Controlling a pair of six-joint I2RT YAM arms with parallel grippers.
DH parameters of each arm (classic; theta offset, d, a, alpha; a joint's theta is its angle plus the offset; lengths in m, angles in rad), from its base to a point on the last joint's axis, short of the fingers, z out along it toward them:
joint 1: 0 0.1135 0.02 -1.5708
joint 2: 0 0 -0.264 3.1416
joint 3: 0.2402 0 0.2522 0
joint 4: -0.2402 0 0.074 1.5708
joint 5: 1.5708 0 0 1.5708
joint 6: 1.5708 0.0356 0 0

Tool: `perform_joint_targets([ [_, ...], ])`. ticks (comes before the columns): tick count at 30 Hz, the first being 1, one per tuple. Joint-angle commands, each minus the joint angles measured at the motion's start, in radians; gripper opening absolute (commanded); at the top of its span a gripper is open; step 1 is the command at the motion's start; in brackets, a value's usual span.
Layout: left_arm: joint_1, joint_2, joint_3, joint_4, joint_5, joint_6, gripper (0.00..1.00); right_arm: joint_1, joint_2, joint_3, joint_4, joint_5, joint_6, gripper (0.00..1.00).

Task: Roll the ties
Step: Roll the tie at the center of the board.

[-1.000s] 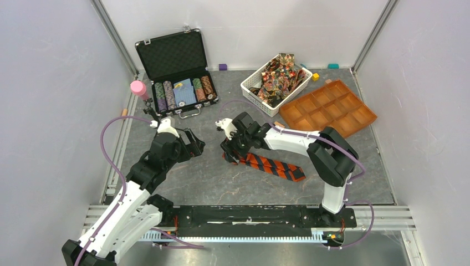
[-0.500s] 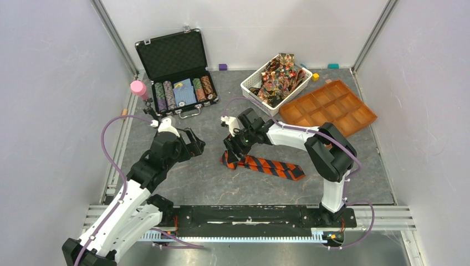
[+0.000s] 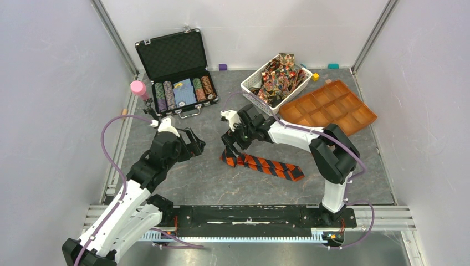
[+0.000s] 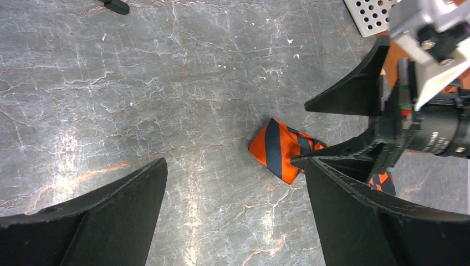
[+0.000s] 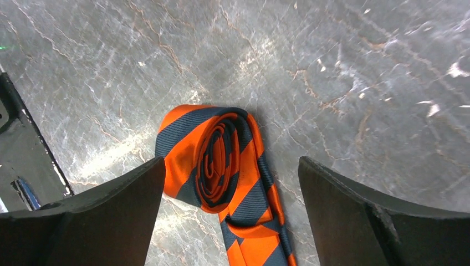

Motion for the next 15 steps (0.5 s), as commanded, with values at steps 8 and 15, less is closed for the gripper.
perform_joint_targets([
  [8, 0.005, -0.011, 0.073, -0.009, -0.032, 0.029, 1.0, 0.066, -0.165, 0.0, 0.044, 0.112, -0.066, 0.98],
  [15, 0.005, -0.012, 0.098, -0.027, -0.071, 0.026, 1.0, 0.196, -0.148, -0.062, 0.1, 0.346, -0.063, 0.98],
])
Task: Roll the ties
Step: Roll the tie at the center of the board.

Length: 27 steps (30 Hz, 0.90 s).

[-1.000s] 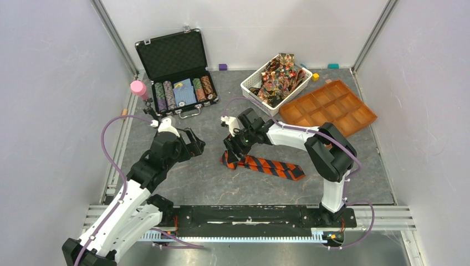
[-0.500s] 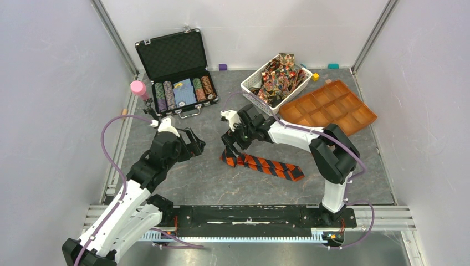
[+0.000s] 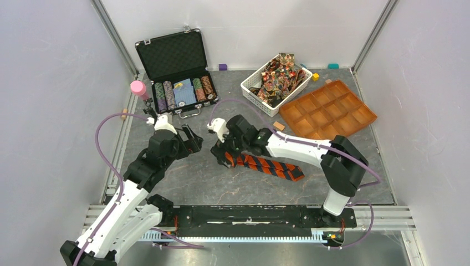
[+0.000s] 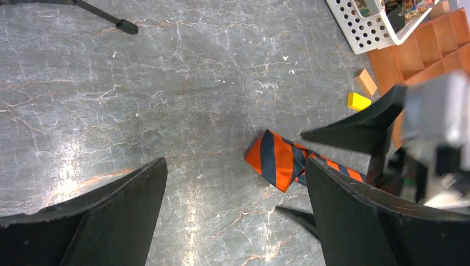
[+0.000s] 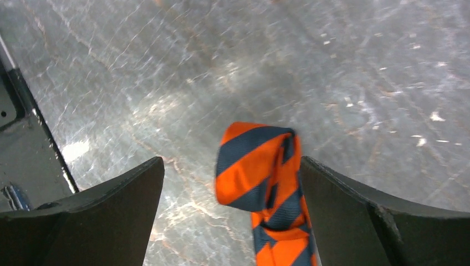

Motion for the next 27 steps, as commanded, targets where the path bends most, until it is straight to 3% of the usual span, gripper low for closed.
perform_joint_targets([
  [1, 0.005, -0.009, 0.046, -0.003, -0.037, 0.027, 1.0, 0.048, -0.004, -0.055, 0.072, 0.171, -0.007, 0.98],
  [9, 0.005, -0.022, 0.043, -0.02, -0.051, 0.032, 1.0, 0.058, 0.065, -0.091, 0.109, 0.247, -0.054, 0.98],
  [23, 0.006, -0.022, 0.03, -0.018, -0.043, 0.043, 1.0, 0.06, 0.174, -0.035, 0.067, 0.195, -0.123, 0.98],
  [27, 0.005, -0.023, 0.034, -0.021, -0.047, 0.05, 1.0, 0.06, 0.215, 0.006, -0.002, 0.2, -0.137, 0.88],
])
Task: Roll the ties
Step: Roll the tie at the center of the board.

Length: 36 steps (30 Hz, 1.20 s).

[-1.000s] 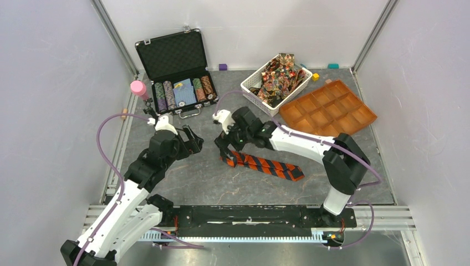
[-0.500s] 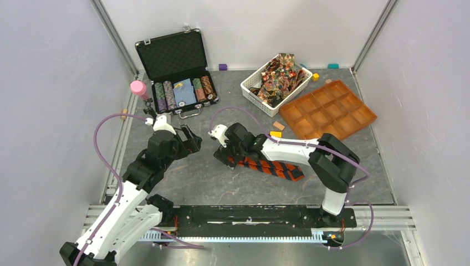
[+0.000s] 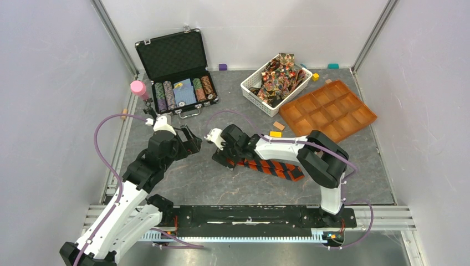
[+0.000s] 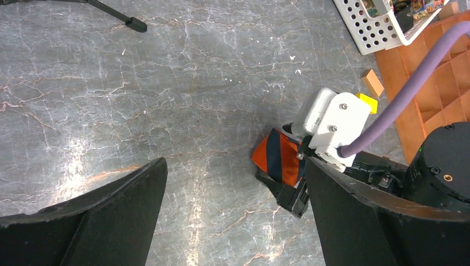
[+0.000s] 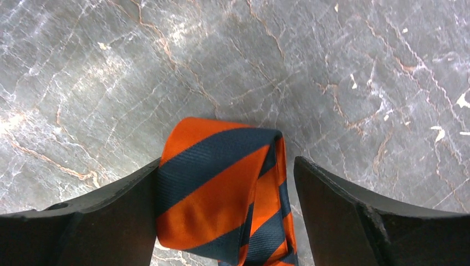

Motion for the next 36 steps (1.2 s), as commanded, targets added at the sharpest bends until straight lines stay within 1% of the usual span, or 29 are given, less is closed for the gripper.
perform_joint_targets([
  [1, 0.005, -0.011, 0.03, 0.003, -0.027, 0.051, 1.0, 0.001, 0.052, 0.05, -0.071, 0.0, -0.037, 0.85],
  [9, 0.007, -0.008, 0.028, 0.002, -0.02, 0.052, 1.0, 0.001, 0.032, -0.026, -0.073, -0.115, -0.043, 0.63],
  [11, 0.007, -0.009, 0.025, 0.004, -0.018, 0.049, 1.0, 0.001, 0.025, -0.041, -0.073, -0.133, -0.047, 0.59],
  [14, 0.007, -0.009, 0.021, 0.007, -0.015, 0.045, 1.0, 0.002, 0.013, -0.063, -0.073, -0.167, -0.062, 0.56],
  [18, 0.007, -0.005, 0.014, 0.012, -0.004, 0.041, 1.0, 0.008, -0.005, -0.089, -0.073, -0.193, -0.076, 0.55],
  [26, 0.007, 0.011, -0.019, 0.04, 0.042, 0.021, 1.0, 0.042, -0.061, -0.158, -0.053, -0.223, -0.09, 0.56],
  [29, 0.007, 0.014, -0.046, 0.064, 0.07, 0.01, 1.0, 0.048, -0.08, -0.174, -0.046, -0.227, -0.087, 0.6],
  [30, 0.007, 0.019, -0.054, 0.074, 0.08, 0.007, 1.0, 0.048, -0.088, -0.174, -0.04, -0.23, -0.079, 0.63],
  [33, 0.007, 0.033, -0.071, 0.086, 0.101, -0.004, 1.0, 0.048, -0.129, -0.161, -0.019, -0.202, -0.034, 0.81],
  [36, 0.007, 0.034, -0.088, 0.105, 0.117, -0.014, 1.0, 0.048, -0.18, -0.123, -0.008, -0.167, 0.027, 0.88],
])
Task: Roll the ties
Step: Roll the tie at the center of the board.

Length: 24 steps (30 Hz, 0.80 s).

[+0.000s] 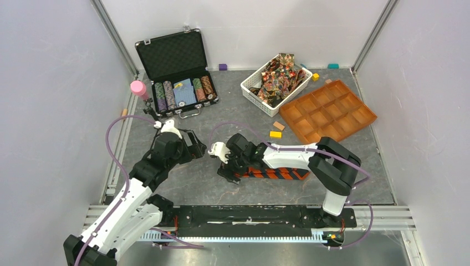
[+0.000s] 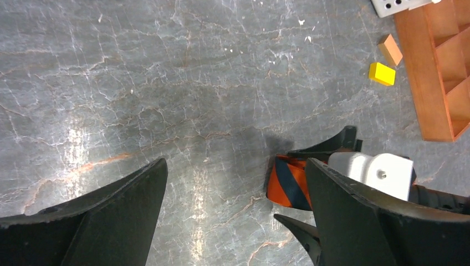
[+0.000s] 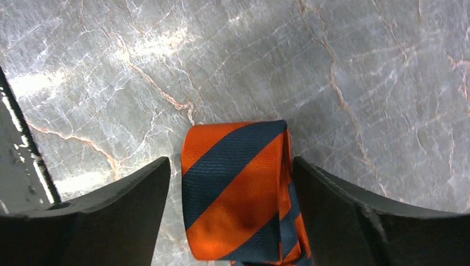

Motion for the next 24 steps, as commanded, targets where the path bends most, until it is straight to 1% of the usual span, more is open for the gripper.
perform_joint_targets([
  [1, 0.006, 0.0, -0.025, 0.076, 0.049, -0.03, 1.0, 0.001, -0.095, 0.032, -0.016, 0.044, 0.104, 0.89],
  [4, 0.007, 0.005, -0.04, 0.101, 0.065, -0.037, 1.0, -0.003, -0.163, 0.038, 0.015, 0.108, 0.212, 0.93],
  [8, 0.005, 0.022, -0.066, 0.144, 0.103, -0.044, 1.0, -0.01, -0.252, 0.007, 0.064, 0.114, 0.343, 0.95],
  [11, 0.007, 0.033, -0.084, 0.178, 0.133, -0.045, 1.0, -0.014, -0.316, -0.023, 0.055, 0.192, 0.488, 0.95],
  [12, 0.005, 0.035, -0.091, 0.195, 0.172, -0.047, 0.99, -0.018, -0.336, -0.042, 0.044, 0.209, 0.554, 0.94],
  [13, 0.005, 0.035, -0.104, 0.214, 0.192, -0.054, 0.99, -0.023, -0.361, -0.065, 0.038, 0.234, 0.603, 0.93],
  [15, -0.001, 0.026, -0.143, 0.278, 0.249, -0.075, 0.98, -0.035, -0.412, -0.136, 0.052, 0.233, 0.698, 0.91],
  [18, -0.024, 0.017, -0.207, 0.356, 0.286, -0.116, 0.95, -0.052, -0.491, -0.241, 0.083, 0.227, 0.819, 0.86],
  [21, -0.079, 0.007, -0.248, 0.401, 0.265, -0.144, 0.93, -0.063, -0.553, -0.353, 0.161, 0.198, 0.906, 0.82],
  [24, -0.167, 0.012, -0.285, 0.457, 0.214, -0.177, 0.93, -0.068, -0.581, -0.427, 0.259, 0.143, 0.929, 0.71],
])
